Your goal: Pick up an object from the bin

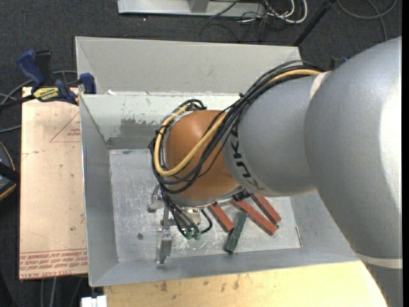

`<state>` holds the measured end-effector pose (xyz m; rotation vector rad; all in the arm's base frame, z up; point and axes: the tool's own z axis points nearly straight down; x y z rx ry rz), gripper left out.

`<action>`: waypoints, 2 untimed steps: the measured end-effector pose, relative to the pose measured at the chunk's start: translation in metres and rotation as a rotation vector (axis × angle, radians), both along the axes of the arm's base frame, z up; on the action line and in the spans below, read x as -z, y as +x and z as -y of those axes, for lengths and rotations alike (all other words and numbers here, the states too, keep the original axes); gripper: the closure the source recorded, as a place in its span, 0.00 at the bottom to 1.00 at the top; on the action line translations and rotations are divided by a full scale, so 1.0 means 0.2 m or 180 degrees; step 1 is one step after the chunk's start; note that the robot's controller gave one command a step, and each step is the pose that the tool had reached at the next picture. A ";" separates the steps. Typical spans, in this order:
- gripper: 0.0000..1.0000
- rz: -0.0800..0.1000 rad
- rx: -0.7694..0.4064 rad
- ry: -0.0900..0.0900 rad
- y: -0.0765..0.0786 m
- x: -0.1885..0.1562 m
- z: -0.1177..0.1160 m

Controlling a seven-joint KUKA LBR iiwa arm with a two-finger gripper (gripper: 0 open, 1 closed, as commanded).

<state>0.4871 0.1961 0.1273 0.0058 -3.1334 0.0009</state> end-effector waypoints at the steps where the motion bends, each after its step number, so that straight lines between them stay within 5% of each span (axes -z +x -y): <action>1: 0.00 0.0023 0.0012 0.0005 0.01 -0.02 0.00; 2: 0.00 0.0031 0.0006 0.0007 0.11 0.17 0.22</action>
Offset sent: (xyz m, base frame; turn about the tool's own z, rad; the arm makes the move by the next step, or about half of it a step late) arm 0.0241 -0.0527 -0.0418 0.0045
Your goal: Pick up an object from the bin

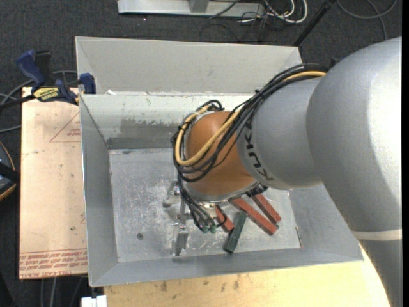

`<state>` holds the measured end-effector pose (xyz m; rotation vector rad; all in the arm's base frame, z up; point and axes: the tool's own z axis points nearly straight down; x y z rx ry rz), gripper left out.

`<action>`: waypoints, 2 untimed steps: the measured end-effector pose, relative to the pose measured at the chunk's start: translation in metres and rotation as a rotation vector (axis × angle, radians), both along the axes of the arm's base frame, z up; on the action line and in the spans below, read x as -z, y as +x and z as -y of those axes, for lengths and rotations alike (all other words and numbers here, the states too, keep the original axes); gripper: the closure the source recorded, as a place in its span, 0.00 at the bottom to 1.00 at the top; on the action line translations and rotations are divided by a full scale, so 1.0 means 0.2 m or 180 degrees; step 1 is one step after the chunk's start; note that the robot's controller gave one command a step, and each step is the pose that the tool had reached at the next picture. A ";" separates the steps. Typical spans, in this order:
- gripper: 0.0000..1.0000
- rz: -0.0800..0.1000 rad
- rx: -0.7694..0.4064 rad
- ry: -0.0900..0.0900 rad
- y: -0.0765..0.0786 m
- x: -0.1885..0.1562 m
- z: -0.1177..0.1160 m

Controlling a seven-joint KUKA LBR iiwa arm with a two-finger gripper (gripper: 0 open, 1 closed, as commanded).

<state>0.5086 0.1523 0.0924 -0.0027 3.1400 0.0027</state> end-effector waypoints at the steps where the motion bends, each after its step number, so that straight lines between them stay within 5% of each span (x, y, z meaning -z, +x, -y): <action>1: 0.00 -0.0011 0.0041 -0.0006 0.05 0.04 0.09; 2: 0.00 0.0022 -0.0291 0.0014 0.06 0.07 0.26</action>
Offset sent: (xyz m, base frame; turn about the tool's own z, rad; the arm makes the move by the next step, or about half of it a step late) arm 0.0101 -0.0709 -0.0224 -0.1101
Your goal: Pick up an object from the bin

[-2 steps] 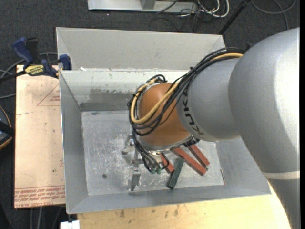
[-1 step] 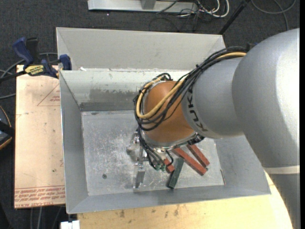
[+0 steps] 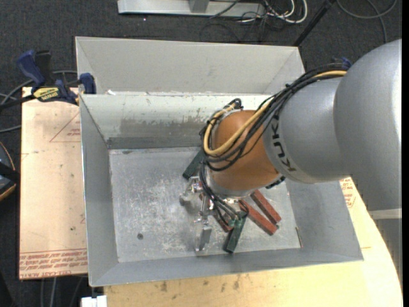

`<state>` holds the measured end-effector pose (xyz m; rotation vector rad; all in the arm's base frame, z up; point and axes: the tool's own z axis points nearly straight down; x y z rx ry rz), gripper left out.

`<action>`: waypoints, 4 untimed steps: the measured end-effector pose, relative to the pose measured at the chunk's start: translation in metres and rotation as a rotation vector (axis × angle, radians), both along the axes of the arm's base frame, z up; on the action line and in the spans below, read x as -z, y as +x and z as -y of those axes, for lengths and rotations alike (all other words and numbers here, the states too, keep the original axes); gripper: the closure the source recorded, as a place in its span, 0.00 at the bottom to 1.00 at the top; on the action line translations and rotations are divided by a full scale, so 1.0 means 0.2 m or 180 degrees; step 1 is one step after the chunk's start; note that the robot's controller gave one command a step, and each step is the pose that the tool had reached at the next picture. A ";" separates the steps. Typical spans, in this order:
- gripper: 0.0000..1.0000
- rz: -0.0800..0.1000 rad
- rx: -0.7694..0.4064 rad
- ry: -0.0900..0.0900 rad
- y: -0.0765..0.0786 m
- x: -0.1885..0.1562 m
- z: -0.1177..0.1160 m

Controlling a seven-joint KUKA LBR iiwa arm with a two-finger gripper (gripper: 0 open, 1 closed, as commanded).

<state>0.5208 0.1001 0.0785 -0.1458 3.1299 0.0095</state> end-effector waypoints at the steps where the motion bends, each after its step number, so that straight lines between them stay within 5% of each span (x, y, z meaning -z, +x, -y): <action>1: 0.00 0.0006 -0.0212 0.0001 0.11 0.00 0.32; 2: 0.00 -0.0025 0.0243 -0.0024 0.05 -0.11 0.43; 3: 1.00 0.0018 -0.0942 -0.0023 0.11 0.02 0.31; 4: 1.00 0.0019 -0.0941 -0.0022 0.11 0.02 0.31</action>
Offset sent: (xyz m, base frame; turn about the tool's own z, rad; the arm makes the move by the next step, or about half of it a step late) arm -0.0011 -0.0727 0.0406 0.1747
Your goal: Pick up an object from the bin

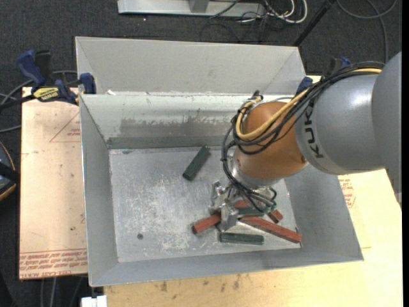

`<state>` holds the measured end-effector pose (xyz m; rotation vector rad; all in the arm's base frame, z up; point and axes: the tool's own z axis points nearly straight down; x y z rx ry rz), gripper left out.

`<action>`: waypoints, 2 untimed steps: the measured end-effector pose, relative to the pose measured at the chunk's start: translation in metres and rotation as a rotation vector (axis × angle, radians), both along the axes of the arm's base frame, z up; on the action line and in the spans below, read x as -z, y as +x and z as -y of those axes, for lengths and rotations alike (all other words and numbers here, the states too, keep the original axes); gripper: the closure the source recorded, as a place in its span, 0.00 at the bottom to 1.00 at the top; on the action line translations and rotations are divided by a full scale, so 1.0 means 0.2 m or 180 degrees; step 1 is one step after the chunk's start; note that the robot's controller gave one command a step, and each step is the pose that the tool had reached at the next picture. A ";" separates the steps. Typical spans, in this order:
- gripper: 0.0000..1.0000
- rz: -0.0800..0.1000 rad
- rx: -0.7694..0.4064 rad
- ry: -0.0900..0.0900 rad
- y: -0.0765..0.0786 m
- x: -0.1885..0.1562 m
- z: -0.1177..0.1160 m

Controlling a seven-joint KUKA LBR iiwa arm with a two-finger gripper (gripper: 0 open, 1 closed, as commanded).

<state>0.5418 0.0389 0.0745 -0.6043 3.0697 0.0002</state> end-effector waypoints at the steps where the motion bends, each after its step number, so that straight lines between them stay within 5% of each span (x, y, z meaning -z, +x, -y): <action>1: 1.00 -0.0035 0.0094 -0.0001 -0.03 -0.09 -0.01; 2: 1.00 -0.0015 0.0035 -0.0005 0.07 -0.99 0.05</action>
Offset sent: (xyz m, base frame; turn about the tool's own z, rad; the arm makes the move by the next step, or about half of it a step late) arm 0.0121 -0.0113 0.1960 0.0081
